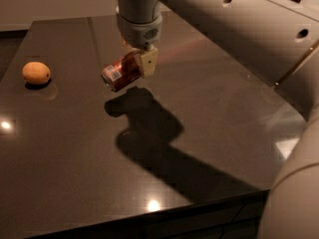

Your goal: Place coke can upright

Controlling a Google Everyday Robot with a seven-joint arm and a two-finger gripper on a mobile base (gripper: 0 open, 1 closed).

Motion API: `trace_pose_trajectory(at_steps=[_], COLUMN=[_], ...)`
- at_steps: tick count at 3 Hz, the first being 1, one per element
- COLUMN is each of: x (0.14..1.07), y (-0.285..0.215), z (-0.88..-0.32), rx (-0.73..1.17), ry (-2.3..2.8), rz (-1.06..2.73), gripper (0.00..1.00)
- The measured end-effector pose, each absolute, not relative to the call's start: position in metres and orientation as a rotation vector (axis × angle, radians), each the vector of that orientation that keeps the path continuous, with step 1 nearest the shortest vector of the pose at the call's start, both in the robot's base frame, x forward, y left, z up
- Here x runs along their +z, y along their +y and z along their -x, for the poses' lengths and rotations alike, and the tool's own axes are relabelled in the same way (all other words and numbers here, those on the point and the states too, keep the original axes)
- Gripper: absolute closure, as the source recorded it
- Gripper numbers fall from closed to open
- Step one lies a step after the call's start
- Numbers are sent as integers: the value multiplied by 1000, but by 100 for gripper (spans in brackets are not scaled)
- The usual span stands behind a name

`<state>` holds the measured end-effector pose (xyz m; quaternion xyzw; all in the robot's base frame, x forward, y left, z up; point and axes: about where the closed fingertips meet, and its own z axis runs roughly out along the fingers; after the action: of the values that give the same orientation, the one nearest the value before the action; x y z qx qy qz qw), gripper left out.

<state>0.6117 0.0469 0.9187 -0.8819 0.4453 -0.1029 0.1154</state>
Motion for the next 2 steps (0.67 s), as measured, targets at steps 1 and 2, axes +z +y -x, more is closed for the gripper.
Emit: trace_pose_trajectory(at_steps=[1, 2], x=[946, 963], y=[16, 3], z=[-620, -624], rx=[-527, -663], ry=[1011, 788], rz=[2567, 2532], gripper=[100, 100])
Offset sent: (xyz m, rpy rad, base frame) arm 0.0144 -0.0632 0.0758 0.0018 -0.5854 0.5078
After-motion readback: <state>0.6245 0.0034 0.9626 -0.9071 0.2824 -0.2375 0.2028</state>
